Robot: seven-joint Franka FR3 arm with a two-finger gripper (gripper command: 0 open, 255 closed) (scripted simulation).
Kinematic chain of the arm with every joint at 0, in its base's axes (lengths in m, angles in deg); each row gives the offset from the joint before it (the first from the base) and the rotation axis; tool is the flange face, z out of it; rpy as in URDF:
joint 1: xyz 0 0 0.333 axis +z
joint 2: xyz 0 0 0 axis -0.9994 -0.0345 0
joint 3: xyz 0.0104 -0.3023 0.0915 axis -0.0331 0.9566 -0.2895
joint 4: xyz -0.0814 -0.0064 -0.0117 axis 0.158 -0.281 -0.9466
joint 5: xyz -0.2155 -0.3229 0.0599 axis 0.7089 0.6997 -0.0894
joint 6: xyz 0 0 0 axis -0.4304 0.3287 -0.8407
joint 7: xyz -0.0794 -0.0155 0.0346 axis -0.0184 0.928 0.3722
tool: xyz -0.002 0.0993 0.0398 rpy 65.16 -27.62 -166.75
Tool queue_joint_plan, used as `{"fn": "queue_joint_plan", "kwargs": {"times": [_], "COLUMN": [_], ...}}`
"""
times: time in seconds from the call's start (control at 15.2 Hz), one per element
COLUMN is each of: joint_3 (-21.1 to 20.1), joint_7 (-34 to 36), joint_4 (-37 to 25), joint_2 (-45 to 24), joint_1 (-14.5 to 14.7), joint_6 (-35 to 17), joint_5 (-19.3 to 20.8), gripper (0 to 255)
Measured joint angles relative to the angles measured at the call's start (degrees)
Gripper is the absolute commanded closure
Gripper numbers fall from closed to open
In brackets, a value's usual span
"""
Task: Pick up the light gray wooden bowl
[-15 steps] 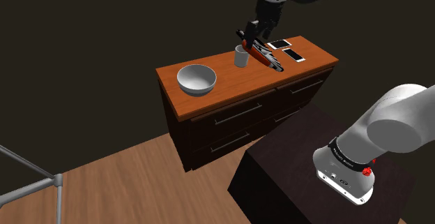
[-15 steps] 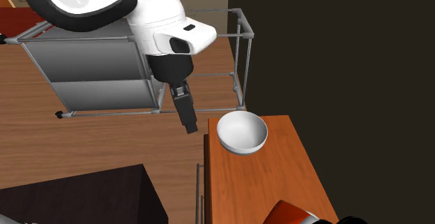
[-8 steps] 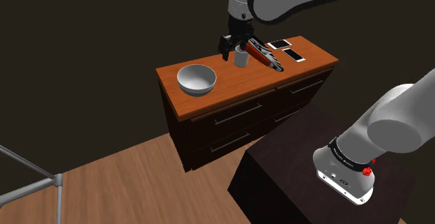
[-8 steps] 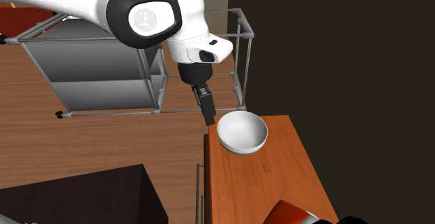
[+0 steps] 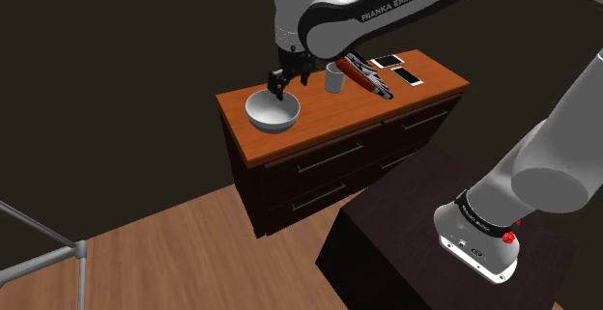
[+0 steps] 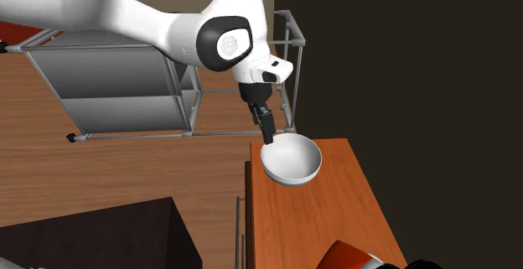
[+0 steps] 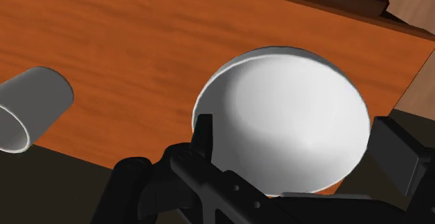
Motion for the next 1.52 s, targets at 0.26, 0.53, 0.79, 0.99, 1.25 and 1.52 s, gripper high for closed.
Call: {"fn": "queue_joint_plan", "kwargs": {"times": [0.26,0.53,0.79,0.99,1.25,1.52], "joint_3": [0.1,1.0,2.0,2.4,3.0,3.1], "joint_7": [4.5,7.5,9.1,9.9,10.6,10.7], "joint_4": [-7.1,-16.4,-23.7,-24.8,-23.9,-24.2], "joint_2": [-8.9,-18.3,-25.4,-27.6,-29.1,-29.5], "joint_1": [2.7,6.1,8.8,9.5,9.6,9.7], "joint_6": [-0.2,1.1,2.0,1.0,-1.2,-1.3], "joint_5": [4.2,7.5,9.5,10.2,11.0,11.1], "gripper": [0,0,0,0,0,255]}}
